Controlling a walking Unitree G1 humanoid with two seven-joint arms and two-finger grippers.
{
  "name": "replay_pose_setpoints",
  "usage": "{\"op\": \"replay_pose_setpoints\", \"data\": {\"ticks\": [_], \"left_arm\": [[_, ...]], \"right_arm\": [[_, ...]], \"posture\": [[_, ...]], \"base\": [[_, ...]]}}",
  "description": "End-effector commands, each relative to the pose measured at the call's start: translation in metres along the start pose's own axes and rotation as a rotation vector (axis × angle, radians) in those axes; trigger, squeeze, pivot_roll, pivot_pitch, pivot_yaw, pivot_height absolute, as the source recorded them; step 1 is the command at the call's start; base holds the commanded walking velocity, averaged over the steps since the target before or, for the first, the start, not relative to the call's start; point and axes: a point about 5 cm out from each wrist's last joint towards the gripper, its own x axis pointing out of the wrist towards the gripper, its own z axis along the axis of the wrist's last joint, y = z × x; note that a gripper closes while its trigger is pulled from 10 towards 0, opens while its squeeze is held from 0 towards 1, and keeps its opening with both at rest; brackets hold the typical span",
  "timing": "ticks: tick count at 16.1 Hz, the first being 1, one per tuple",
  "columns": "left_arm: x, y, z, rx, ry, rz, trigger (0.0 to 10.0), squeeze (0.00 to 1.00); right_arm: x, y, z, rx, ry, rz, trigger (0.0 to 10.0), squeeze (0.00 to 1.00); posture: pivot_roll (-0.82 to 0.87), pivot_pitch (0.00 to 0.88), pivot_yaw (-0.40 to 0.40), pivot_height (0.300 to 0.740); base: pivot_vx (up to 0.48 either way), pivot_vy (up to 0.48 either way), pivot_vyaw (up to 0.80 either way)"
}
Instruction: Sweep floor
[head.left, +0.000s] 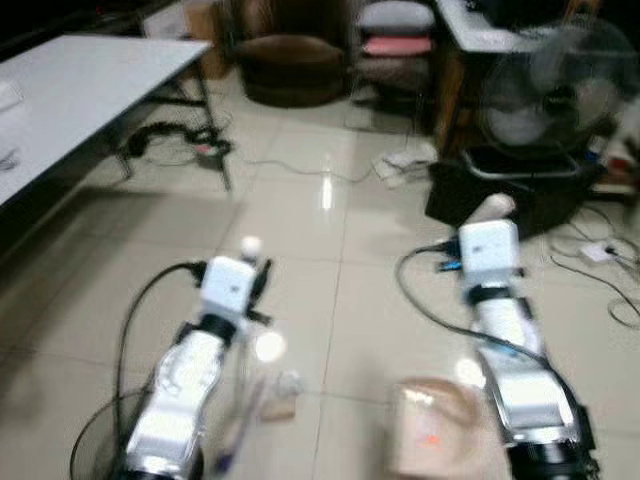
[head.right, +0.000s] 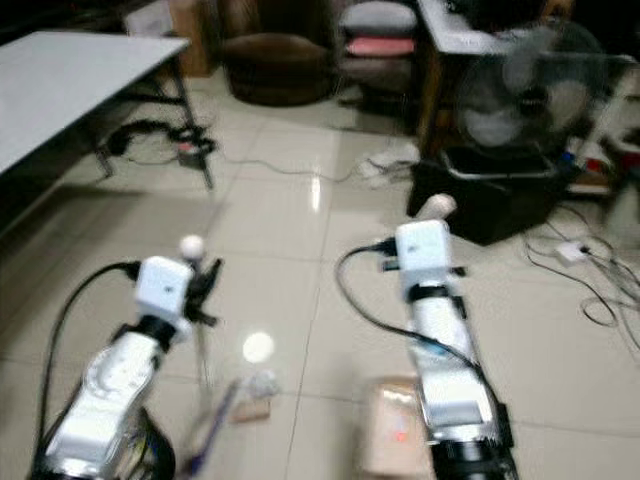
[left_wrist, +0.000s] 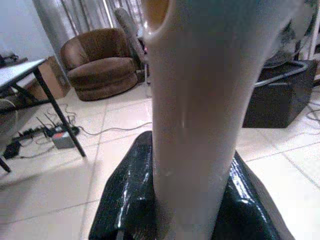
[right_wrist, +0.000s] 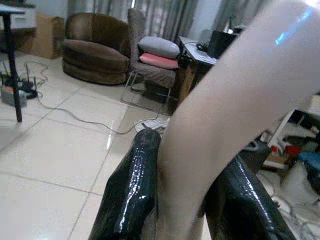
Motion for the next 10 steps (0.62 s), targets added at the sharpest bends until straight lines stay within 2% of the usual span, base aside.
{"op": "replay_pose_setpoints", "data": {"ticks": [1, 5, 8, 10], "left_arm": [[0.005, -0.004, 0.007, 0.014, -0.034, -0.013, 10.0, 0.0], [0.007, -0.007, 0.009, 0.015, -0.038, -0.028, 10.0, 0.0], [0.007, -0.005, 0.011, 0.017, -0.042, -0.027, 10.0, 0.0], [0.01, -0.005, 0.012, 0.019, -0.046, -0.035, 10.0, 0.0]], "right_arm": [[0.002, -0.009, 0.004, -0.01, -0.025, -0.029, 10.0, 0.0], [0.006, -0.005, 0.0, -0.022, -0.035, -0.014, 10.0, 0.0], [0.007, 0.001, 0.004, -0.011, -0.062, 0.052, 10.0, 0.0], [0.005, 0.005, 0.003, -0.001, -0.066, 0.046, 10.0, 0.0]], "posture": [[-0.12, 0.0, 0.054, 0.74], [-0.11, 0.0, 0.063, 0.74], [-0.11, 0.0, 0.072, 0.74], [-0.11, 0.0, 0.078, 0.74]], "base": [[0.349, 0.0, 0.0], [0.352, 0.0, 0.0], [0.349, 0.0, 0.0], [0.343, 0.0, 0.8]]}}
